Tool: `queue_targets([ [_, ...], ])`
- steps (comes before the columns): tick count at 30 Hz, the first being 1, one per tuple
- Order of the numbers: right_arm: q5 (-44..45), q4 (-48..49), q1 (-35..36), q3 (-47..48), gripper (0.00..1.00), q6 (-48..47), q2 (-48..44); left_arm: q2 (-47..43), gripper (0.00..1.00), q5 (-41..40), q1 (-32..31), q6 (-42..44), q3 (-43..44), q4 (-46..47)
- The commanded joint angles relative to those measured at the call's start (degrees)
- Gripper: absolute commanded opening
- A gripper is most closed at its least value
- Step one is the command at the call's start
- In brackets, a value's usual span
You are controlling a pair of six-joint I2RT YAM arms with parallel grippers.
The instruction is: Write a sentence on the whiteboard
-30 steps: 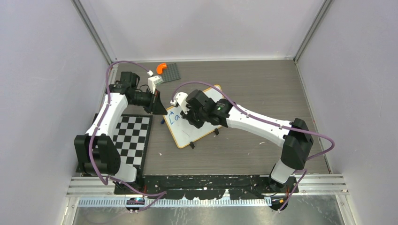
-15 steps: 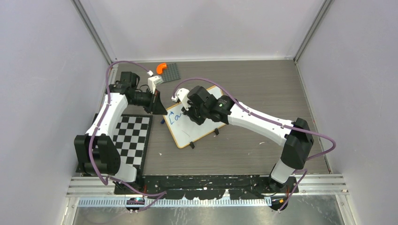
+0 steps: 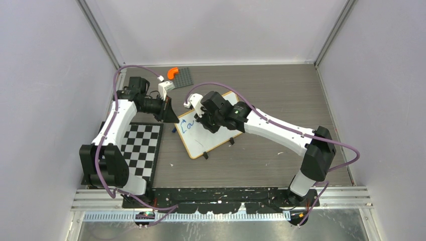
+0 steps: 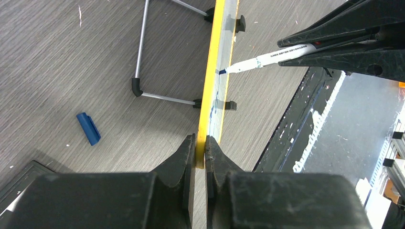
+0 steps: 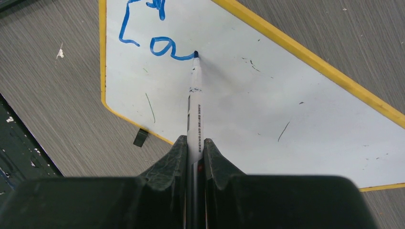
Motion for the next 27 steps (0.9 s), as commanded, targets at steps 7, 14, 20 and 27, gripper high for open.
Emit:
queue_targets([
  [7, -0.1, 2.0, 0.8, -1.6, 0.00, 0.2, -1.2, 0.0, 0.00, 0.2, -0.5, 0.7, 0.1, -1.0],
  [14, 0.0, 1.5, 0.9, -3.0, 0.00, 0.2, -2.3, -0.1, 0.00, 0.1, -0.5, 0.7, 0.1, -1.0],
  [20, 0.0, -0.2, 0.8, -2.0, 0.00, -0.3, -3.7, -0.4, 0.03, 0.1, -0.5, 0.6, 0.4, -1.1],
  [27, -8.0, -3.8, 0.2, 2.6, 0.00, 1.3, -6.2, -2.8, 0.42, 0.6, -0.4, 0.6, 4.8, -4.4],
])
